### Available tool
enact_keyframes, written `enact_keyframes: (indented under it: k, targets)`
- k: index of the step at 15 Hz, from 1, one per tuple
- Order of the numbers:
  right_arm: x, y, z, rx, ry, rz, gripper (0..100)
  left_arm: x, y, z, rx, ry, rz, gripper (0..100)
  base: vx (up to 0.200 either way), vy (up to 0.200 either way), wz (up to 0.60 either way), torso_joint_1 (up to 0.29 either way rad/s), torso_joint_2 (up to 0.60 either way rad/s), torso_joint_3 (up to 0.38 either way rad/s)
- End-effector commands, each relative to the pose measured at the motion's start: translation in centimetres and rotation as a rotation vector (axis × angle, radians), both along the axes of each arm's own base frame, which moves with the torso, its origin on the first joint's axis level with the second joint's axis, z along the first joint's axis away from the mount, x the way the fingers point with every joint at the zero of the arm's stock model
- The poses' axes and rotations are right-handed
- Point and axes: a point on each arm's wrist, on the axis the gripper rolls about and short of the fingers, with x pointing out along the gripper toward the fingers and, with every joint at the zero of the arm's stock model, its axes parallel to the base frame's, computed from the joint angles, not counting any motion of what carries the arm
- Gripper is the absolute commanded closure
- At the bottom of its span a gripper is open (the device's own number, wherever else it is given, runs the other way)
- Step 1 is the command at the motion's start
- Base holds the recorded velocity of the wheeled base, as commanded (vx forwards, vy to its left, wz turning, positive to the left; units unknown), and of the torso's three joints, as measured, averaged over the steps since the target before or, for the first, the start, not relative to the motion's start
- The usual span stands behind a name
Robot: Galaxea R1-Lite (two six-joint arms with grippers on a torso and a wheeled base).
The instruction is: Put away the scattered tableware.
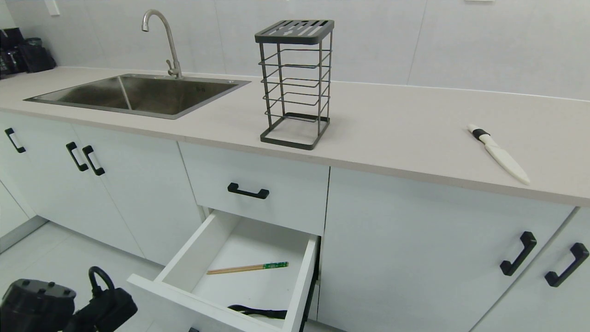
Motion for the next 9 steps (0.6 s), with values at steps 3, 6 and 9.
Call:
enact_keyframes:
  k: [3,6,9]
  targets:
    - [0.0,0.0,0.0,0.0,0.004,0.0,0,2.3,-0.5,-1.7,0.102,0.047,0.033,0,0.0,0.0,0.0,0.0,0.0,0.0]
    - [0.0,0.0,0.0,0.0,0.004,0.0,0,3.4,-1.0,-2.5,0.109,0.045,0.028,0,0.0,0.0,0.0,0.0,0.0,0.0]
    - [0.0,0.0,0.0,0.0,0.002,0.0,0,4.5,-1.7,-3.1,0.12,0.003,0.01,0,0.0,0.0,0.0,0.0,0.0,0.0]
